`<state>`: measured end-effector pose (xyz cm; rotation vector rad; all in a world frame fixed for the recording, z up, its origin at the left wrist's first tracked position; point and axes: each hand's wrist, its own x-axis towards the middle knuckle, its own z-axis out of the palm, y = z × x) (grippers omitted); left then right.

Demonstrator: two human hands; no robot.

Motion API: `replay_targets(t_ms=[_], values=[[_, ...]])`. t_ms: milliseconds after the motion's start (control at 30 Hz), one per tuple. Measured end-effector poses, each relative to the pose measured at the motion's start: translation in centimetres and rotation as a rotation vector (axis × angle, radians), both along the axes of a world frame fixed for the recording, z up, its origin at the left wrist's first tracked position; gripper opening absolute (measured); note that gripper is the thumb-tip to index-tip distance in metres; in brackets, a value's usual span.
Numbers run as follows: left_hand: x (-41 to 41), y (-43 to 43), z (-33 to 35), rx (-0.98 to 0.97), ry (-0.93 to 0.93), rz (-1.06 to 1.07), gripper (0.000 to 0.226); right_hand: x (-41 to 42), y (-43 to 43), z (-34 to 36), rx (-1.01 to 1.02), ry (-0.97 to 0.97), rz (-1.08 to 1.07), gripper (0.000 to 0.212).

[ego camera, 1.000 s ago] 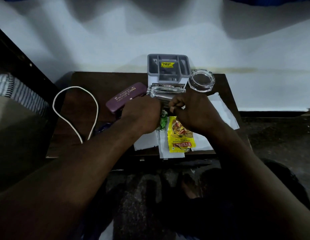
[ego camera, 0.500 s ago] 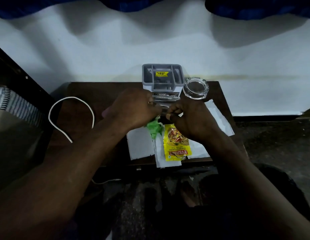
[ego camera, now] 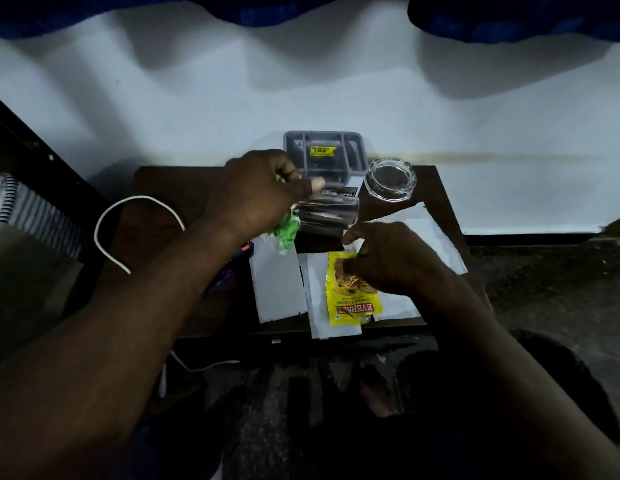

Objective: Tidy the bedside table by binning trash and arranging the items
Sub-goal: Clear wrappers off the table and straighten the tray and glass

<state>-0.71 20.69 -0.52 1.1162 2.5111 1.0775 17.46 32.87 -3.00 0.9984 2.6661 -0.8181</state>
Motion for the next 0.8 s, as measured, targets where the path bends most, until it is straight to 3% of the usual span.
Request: replay_targets(t_ms=[67,167,233,400,567,700,800], values=[[-0.1,-0.3,0.6,-0.003,-0.142,-0.024,0.055,-0.1,-0.6,-0.4,0.020,-0.087,0.051,0.053],[-0.1,-0.8,0.6,-0.130,-0.190,-0.135,0.038,-0.7,-1.2,-1.0,0.070,-0.147,0.073,0.065],[0.1,-0.9,0.3,-0.179,-0.104,-0.154,0.026,-1.1,-1.3,-1.5,0.113,-0.158,0.064,0.056],[-0.3,-1.4,-0.4,-0.190,-0.056,-0.184,0.020,-1.4,-1.0,-1.5,0.192,-0.106,0.035,0.028],[-1.3,-1.9,-0.3,-0.251,-0.023,-0.131,0.030,-0.7,-0.5,-0.4,0.102,0.183,0.001,0.026],[-2.0,-2.1,0.0,-0.336,0.008,-0.160,0.034,-1.1,-0.5,0.4,-0.009,0.255,-0.188,0.054],[-2.5,-2.3,-0.3,-0.408,0.015,-0.219,0.027,-1.5,-0.2,0.6,-0.108,0.340,-0.256,0.039]])
